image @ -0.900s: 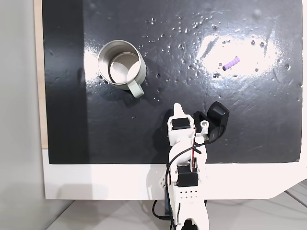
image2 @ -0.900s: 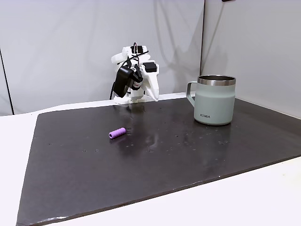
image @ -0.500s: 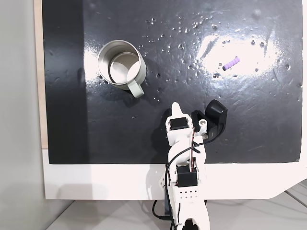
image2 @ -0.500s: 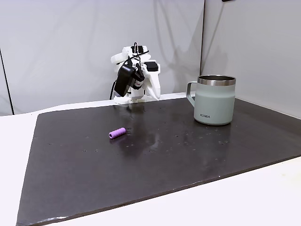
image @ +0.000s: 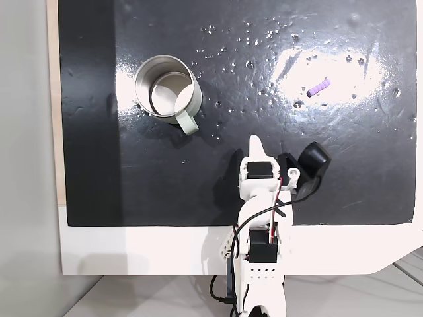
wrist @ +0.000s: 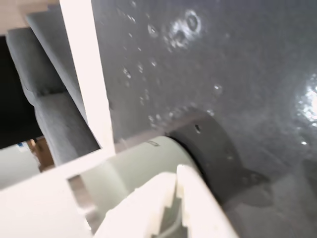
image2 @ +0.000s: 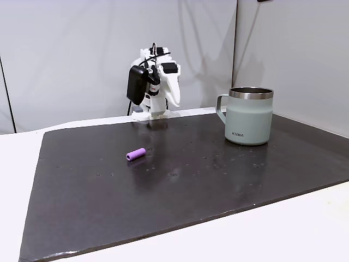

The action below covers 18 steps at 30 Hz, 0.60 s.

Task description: Grasp a pengrip and put it in the cup.

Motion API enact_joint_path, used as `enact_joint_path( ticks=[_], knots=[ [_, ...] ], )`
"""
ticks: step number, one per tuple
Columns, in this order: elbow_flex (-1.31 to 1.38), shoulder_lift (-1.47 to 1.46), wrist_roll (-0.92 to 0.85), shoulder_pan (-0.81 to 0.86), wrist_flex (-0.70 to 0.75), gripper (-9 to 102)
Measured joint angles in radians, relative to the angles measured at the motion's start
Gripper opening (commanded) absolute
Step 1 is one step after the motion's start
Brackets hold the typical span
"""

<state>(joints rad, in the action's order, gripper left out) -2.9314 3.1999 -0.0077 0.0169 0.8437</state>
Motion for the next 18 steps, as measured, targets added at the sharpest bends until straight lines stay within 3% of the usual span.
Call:
enact_joint_path(
  ticks=[18],
  knots=[
    [0.578,-0.988,0.115,0.322,-0.123,0]
  ],
)
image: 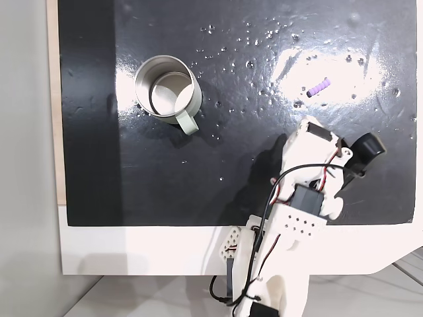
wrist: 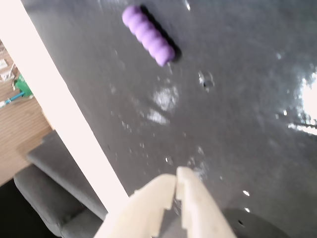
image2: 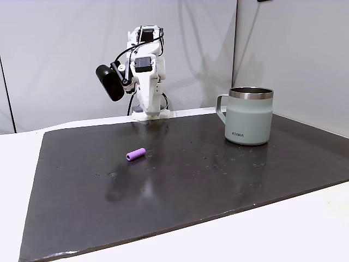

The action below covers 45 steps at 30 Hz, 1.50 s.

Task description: Grasp a pengrip and put it in the cup.

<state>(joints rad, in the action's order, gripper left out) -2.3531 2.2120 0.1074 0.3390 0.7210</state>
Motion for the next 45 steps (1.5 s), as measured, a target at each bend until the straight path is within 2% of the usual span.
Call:
enact_joint_path(
  ticks=[24,33,45],
  knots=[
    [0.511,-0.716,0.028,0.126,-0.025,0],
    [0.565,-0.767,0.021,0.123,-0.026,0],
    [0.612,-0.836,-0.083,0.103,-0.026,0]
  ],
)
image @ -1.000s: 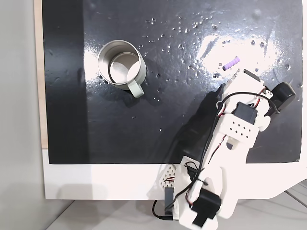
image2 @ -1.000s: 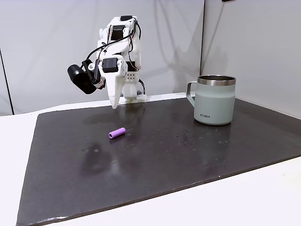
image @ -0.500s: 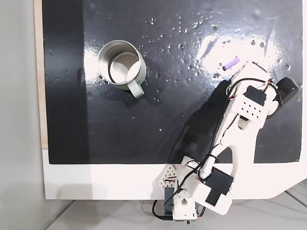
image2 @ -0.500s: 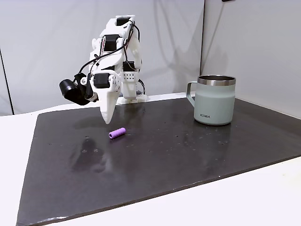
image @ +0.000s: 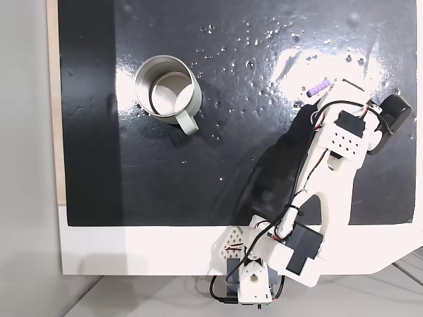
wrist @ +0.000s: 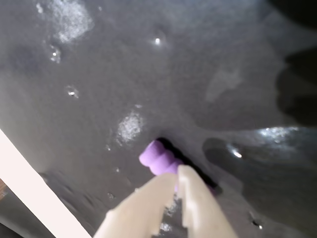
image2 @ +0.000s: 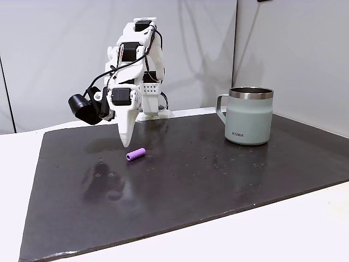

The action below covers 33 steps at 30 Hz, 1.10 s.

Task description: Grasp a pengrip and put it in the cup.

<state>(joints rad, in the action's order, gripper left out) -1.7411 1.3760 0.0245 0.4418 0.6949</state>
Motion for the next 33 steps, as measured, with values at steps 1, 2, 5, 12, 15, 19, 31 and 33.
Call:
enact_joint_path(
  ticks=[1,2,5,12,15,19,31,33],
  knots=[
    [0.008,-0.005,-0.009,0.000,0.000,0],
    [0.012,-0.009,-0.020,0.000,0.000,0],
    [0.029,-0.018,-0.061,0.000,0.000,0],
    [0.058,-0.018,-0.155,0.003,0.000,0],
    [0.058,-0.018,-0.190,0.005,0.000,0],
    [0.058,-0.018,-0.325,0.008,0.000,0],
    [0.239,-0.064,-0.465,0.009,0.158,6],
    [0.305,-0.106,-0.465,0.009,0.206,9]
  ],
)
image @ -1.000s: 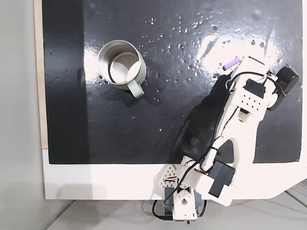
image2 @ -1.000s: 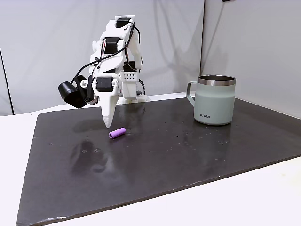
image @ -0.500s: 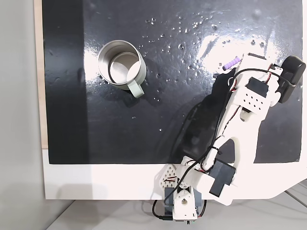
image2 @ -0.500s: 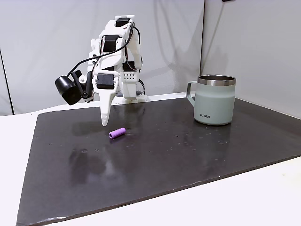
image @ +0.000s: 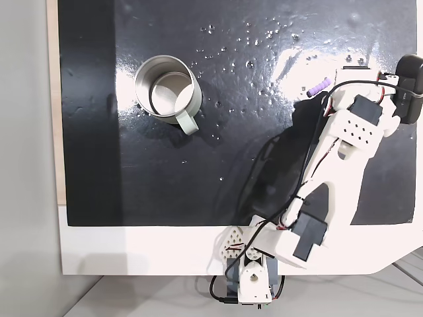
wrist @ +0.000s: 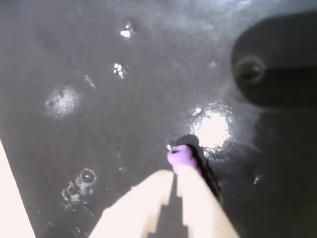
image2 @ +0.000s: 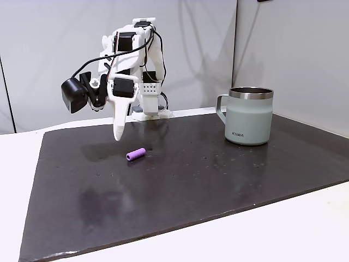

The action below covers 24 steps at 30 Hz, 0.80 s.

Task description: Grasp a pengrip and put it in the cup.

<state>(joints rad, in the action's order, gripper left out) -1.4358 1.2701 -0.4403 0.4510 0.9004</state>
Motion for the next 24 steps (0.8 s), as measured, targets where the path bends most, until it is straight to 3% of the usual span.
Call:
enact_joint_path(
  ticks=[9,24],
  knots=[
    [0.253,-0.126,0.000,-0.009,0.210,16],
    [0.265,-0.186,-0.156,-0.109,0.374,19]
  ],
)
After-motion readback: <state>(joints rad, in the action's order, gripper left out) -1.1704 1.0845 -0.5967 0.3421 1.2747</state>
